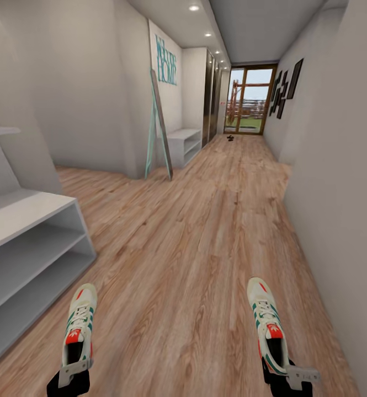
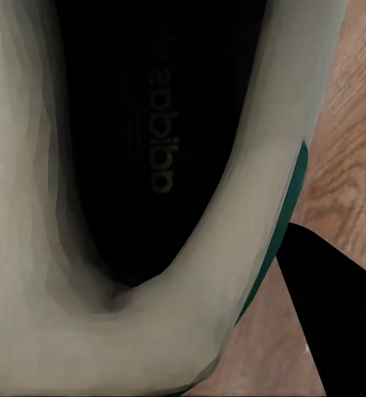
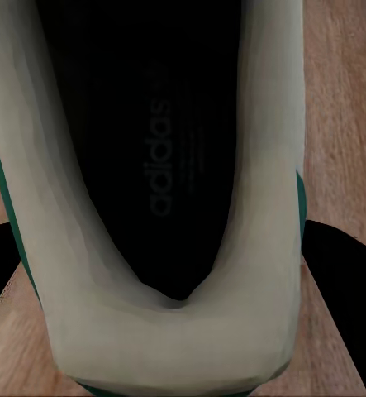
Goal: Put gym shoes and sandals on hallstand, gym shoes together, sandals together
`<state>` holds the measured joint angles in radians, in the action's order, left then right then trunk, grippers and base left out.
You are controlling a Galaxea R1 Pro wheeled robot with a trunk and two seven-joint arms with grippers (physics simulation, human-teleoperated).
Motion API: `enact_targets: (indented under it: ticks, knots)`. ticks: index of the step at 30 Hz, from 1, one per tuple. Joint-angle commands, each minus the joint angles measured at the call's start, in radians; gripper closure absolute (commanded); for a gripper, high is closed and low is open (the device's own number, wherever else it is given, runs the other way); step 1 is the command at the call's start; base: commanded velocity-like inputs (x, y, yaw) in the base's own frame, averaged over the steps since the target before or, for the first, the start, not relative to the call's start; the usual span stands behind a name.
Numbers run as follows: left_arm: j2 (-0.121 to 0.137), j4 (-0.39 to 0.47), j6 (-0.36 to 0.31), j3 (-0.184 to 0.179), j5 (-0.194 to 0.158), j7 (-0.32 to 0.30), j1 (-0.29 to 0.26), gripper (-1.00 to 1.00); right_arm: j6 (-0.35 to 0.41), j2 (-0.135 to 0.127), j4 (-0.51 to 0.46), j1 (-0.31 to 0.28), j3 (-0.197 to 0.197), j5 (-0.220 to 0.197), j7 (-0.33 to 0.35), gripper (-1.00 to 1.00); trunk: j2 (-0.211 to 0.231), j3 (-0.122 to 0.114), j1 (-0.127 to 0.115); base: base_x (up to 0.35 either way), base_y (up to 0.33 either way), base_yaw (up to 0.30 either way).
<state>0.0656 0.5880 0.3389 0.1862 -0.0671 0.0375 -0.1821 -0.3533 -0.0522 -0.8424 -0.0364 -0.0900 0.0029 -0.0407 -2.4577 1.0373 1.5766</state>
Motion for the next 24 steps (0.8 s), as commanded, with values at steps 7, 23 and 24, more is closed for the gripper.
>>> enact_targets:
  ticks: [7,23,24]
  knots:
    - [0.000,-0.001,0.003,-0.002,-0.007,0.002,0.000,1.00,-0.003,0.001,0.002,0.000,0.001,0.000,-0.004,1.00,0.000,0.001,0.000,0.339,-0.001,0.080]
    - [0.000,-0.001,0.003,-0.002,-0.008,0.002,0.000,1.00,-0.003,0.005,0.002,0.000,0.002,0.000,-0.005,1.00,0.000,0.001,0.000,0.340,0.000,0.271]
    - [0.000,-0.001,0.003,-0.002,-0.008,0.002,0.000,1.00,-0.003,0.005,0.003,0.000,0.002,0.000,-0.005,1.00,0.000,0.001,0.000,0.340,0.000,0.279]
